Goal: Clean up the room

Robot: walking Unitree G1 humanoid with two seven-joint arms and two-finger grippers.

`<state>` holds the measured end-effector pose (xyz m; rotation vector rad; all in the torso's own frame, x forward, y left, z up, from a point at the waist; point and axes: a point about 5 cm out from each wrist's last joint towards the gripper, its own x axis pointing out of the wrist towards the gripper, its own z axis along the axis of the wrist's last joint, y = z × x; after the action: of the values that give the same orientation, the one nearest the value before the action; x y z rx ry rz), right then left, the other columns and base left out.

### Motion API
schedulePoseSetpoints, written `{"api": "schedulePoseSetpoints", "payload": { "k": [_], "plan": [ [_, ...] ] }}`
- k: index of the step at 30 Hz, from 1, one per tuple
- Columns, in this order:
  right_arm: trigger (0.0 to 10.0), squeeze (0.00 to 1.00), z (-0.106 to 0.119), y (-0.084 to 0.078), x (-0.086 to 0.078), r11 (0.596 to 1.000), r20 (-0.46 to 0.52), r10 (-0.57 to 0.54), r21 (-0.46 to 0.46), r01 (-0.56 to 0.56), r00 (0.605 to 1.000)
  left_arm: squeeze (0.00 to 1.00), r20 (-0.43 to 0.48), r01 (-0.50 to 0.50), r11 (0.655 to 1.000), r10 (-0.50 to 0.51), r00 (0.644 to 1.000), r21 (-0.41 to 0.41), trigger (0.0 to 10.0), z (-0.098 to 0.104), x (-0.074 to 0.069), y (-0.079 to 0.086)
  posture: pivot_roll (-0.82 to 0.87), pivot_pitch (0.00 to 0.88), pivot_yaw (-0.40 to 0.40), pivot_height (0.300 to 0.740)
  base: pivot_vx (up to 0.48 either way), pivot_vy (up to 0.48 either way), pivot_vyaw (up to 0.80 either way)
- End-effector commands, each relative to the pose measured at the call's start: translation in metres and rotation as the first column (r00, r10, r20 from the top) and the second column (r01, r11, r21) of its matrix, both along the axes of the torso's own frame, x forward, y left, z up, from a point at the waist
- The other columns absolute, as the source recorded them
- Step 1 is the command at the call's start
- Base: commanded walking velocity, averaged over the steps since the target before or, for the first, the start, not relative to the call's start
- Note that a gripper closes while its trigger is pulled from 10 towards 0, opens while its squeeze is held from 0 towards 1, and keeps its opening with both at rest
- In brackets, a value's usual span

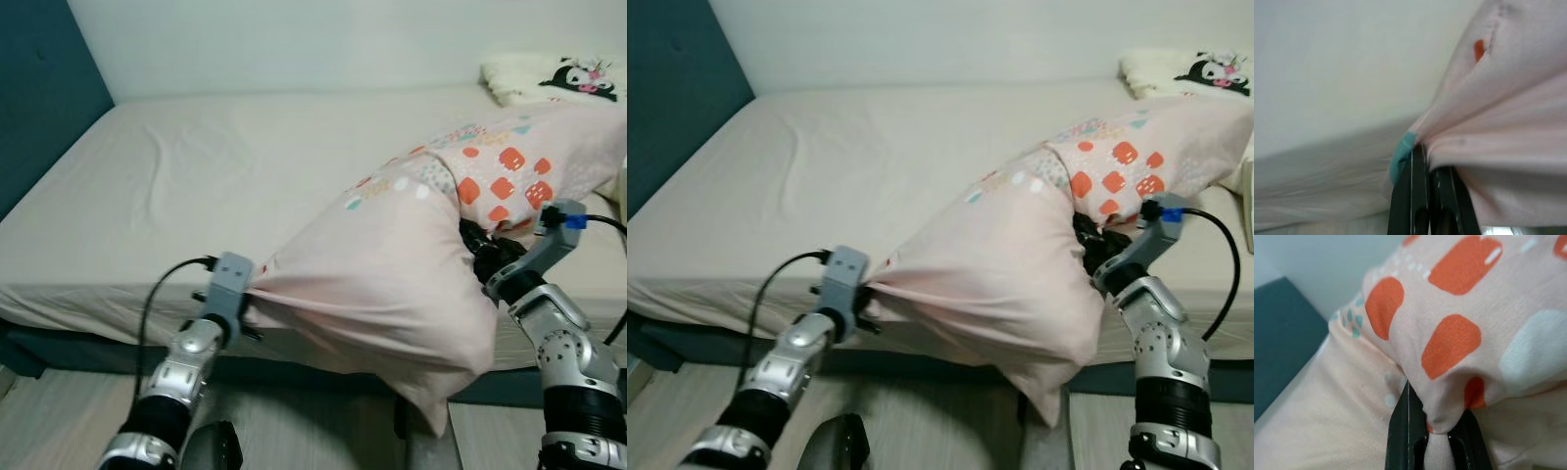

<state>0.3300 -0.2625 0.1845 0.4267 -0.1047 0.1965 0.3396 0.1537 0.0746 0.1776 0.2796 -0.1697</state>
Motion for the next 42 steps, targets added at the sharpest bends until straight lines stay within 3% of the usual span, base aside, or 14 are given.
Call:
{"api": "schedulePoseSetpoints", "payload": {
  "k": [1,3,6,11,14,17,19,20,23,25,26,27,35,42],
  "plan": [
    [0.0,0.00,0.019,-0.009,-0.003,0.998,0.086,-0.059,0.009,0.059,0.994,0.00,-0.059,-0.117,0.993,0.117,0.991,0.001,10.0,-0.014,-0.004,0.025,0.00,0.000,0.096,0.382,-0.480,0.000,0.00],
    [0.0,0.00,0.030,-0.018,-0.007,0.994,0.114,-0.108,0.006,0.108,0.988,0.00,-0.096,-0.209,0.978,0.207,0.974,-0.018,10.0,-0.025,-0.010,0.042,-0.01,0.000,0.088,0.392,-0.375,0.000,0.00],
    [0.0,0.00,0.037,-0.021,-0.008,0.992,0.129,-0.123,-0.006,0.124,0.984,0.00,-0.126,-0.255,0.967,0.250,0.960,-0.021,10.0,-0.036,-0.018,0.051,-0.01,0.000,0.083,0.402,-0.180,0.000,0.00],
    [0.0,0.00,0.043,-0.017,-0.008,0.993,0.141,-0.110,-0.021,0.114,0.984,0.00,-0.164,-0.280,0.960,0.274,0.948,-0.019,10.0,-0.048,-0.027,0.056,-0.01,0.000,0.077,0.412,0.000,0.000,0.00],
    [0.0,0.00,0.049,-0.002,-0.006,0.995,0.161,-0.086,-0.033,0.093,0.983,0.00,-0.255,-0.370,0.927,0.346,0.903,-0.054,10.0,-0.071,-0.047,0.064,-0.02,0.000,0.058,0.427,0.000,0.000,0.00],
    [0.0,0.00,0.050,0.001,-0.006,0.995,0.163,-0.085,-0.034,0.092,0.983,0.00,-0.283,-0.400,0.912,0.362,0.888,-0.087,10.0,-0.077,-0.052,0.065,-0.02,0.000,0.058,0.437,0.000,0.000,0.00],
    [0.0,0.00,0.056,-0.003,-0.006,0.992,0.178,-0.108,-0.042,0.117,0.978,0.00,-0.286,-0.348,0.917,0.285,0.915,-0.197,10.0,-0.077,-0.049,0.052,-0.01,0.000,0.053,0.447,0.000,0.000,0.00],
    [0.0,0.00,0.056,-0.003,-0.006,0.992,0.178,-0.108,-0.042,0.117,0.978,0.00,-0.286,-0.348,0.917,0.285,0.915,-0.197,10.0,-0.077,-0.049,0.052,-0.01,0.000,0.053,0.447,0.000,0.000,0.00],
    [0.0,0.00,0.063,-0.007,-0.006,0.989,0.191,-0.125,-0.049,0.137,0.974,0.00,-0.236,-0.228,0.920,0.157,0.959,-0.317,10.0,-0.068,-0.039,0.031,-0.02,0.000,0.051,0.462,0.000,0.000,0.00],
    [0.0,0.00,0.064,-0.008,-0.007,0.989,0.192,-0.126,-0.052,0.138,0.973,0.00,-0.216,-0.203,0.920,0.134,0.967,-0.337,10.0,-0.064,-0.036,0.026,-0.02,0.000,0.051,0.467,0.000,0.000,0.00],
    [0.0,0.00,0.065,-0.008,-0.007,0.989,0.192,-0.127,-0.054,0.140,0.973,0.25,-0.198,-0.186,0.919,0.122,0.973,-0.348,10.0,-0.061,-0.034,0.023,-0.02,0.000,0.051,0.472,0.000,0.000,0.00],
    [0.0,0.00,0.065,-0.008,-0.007,0.988,0.191,-0.128,-0.057,0.141,0.973,1.00,-0.182,-0.162,0.920,0.102,0.978,-0.357,10.0,-0.058,-0.030,0.019,-0.02,0.000,0.051,0.477,0.000,0.000,0.00],
    [0.0,0.00,0.067,-0.009,-0.009,0.987,0.198,-0.135,-0.063,0.149,0.971,1.00,-0.114,-0.093,0.914,0.051,0.992,-0.395,10.0,-0.043,-0.018,0.004,-0.03,0.000,0.054,0.502,0.000,0.000,0.00],
    [0.0,0.00,0.070,-0.010,-0.008,0.986,0.206,-0.136,-0.071,0.153,0.969,1.00,-0.108,-0.104,0.911,0.065,0.992,-0.400,10.0,-0.040,-0.016,0.018,-0.02,0.000,0.053,0.527,0.000,0.000,0.00]
  ]
}}
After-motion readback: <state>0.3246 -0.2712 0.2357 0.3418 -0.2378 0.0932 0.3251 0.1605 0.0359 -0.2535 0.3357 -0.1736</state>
